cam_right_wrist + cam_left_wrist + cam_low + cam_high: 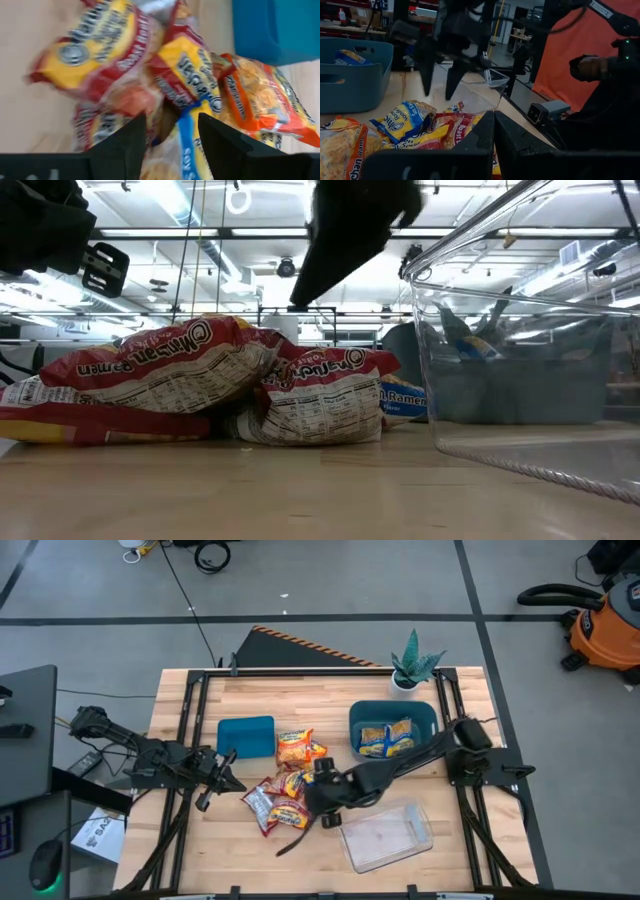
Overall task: Sort Maruchan noodles
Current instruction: Put the blue noodle pack into the green bin
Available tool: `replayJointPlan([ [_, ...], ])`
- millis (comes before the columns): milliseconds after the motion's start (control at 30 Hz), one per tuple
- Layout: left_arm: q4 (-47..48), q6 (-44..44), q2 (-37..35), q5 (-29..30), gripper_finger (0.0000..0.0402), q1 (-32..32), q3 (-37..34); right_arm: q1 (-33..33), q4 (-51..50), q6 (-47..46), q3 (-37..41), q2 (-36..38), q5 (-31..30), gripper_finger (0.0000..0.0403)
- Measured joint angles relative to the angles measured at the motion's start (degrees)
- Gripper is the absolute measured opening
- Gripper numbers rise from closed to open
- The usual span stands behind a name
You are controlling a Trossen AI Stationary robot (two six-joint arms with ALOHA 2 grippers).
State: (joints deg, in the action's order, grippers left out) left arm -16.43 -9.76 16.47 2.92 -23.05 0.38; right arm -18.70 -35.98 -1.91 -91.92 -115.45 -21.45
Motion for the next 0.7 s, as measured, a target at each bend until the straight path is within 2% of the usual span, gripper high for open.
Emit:
replayJointPlan([
  [133,0.0,0.0,0.0,0.0,0.0014,0.0,0.0,0.7,-1.8,-0.2,-1.9,-3.6,-1.8,0.0194],
  [433,0.0,0.0,0.0,0.0,0.0014,0.0,0.0,2.3,-6.6,-1.0,-1.9,-6.1,-2.9,0.0184],
  [567,0.0,0.0,0.1,0.0,0.0014,0.0,0.0,2.5,-8.3,-0.4,-1.9,-6.4,-2.9,0.0149],
  [700,0.1,0.0,0.0,0.0,0.0014,0.0,0.0,2.5,-8.4,0.6,-1.9,-6.2,-4.2,0.009],
])
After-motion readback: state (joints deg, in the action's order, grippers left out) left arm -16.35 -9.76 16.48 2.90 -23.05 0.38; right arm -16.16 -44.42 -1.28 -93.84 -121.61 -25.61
